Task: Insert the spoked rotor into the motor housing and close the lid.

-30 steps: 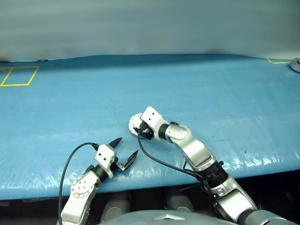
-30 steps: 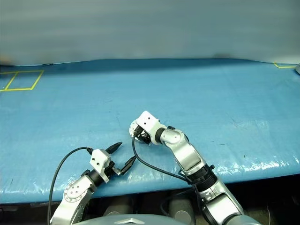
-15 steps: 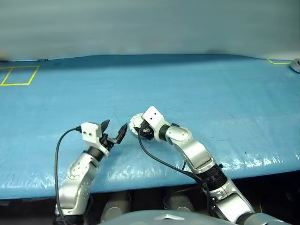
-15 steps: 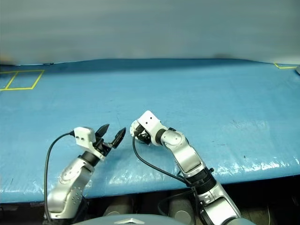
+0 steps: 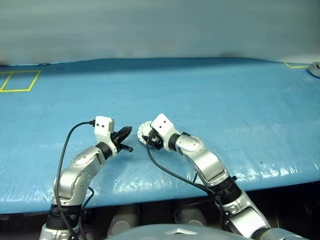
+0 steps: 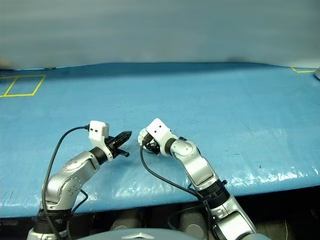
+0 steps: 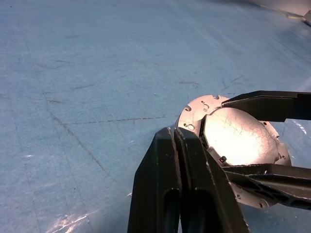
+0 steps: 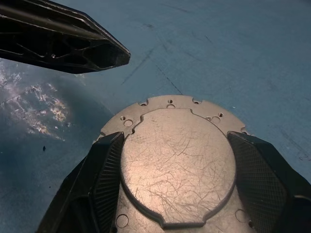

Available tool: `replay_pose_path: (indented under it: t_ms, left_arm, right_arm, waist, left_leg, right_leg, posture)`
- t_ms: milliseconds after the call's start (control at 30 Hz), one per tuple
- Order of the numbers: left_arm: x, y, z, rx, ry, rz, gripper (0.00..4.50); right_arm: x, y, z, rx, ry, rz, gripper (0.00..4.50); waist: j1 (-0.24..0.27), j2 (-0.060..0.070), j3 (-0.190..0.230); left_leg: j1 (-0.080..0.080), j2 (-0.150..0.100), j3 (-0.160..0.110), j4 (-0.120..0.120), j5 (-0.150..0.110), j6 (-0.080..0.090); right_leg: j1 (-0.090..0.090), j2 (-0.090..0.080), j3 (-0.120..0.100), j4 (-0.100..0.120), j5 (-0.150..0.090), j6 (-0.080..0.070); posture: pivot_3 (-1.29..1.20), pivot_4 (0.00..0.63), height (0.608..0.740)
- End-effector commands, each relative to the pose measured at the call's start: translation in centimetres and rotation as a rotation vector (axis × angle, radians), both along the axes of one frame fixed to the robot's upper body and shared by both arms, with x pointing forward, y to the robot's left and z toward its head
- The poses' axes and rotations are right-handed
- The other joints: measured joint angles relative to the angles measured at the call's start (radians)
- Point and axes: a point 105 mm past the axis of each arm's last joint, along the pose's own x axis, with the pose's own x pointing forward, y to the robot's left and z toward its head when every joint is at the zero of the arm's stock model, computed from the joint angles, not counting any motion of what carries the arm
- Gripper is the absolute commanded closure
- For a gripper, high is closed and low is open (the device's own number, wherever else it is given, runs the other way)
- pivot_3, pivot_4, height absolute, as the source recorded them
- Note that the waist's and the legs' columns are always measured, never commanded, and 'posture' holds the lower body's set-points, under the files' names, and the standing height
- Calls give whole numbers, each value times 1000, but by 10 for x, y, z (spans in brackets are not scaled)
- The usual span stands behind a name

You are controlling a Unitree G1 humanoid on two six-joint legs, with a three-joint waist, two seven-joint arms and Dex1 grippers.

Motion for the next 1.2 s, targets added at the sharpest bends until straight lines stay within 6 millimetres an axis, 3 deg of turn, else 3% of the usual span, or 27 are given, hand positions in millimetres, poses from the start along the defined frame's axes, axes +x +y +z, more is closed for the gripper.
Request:
replay_pose_path:
  t_ms: [33, 800, 1200]
  left_arm:
    - [3, -10, 1, 20, -8, -61, 4482]
    - [-3, -36, -29, 41, 138, -193, 4482]
    - [-9, -44, -22, 83, 109, -253, 4482]
  right_arm:
    - [-4, -16, -34, -89, 118, -61, 1459]
    - [-3, -13, -31, -94, 102, -57, 1459]
    - [-6, -12, -33, -109, 99, -46, 1459]
  waist:
    - [0, 0, 0]
    - [5, 0, -1]
    - [8, 0, -2]
  left_leg:
    - [0, 0, 0, 0, 0, 0]
    - [1, 0, 0, 1, 1, -1]
    - [3, 0, 0, 0, 1, -1]
  right_leg:
    - [0, 0, 0, 0, 0, 0]
    - [1, 0, 0, 0, 0, -1]
    - [2, -1, 1, 0, 0, 0]
  posture:
    - [0, 150, 740]
    - [0, 150, 740]
    - [0, 150, 740]
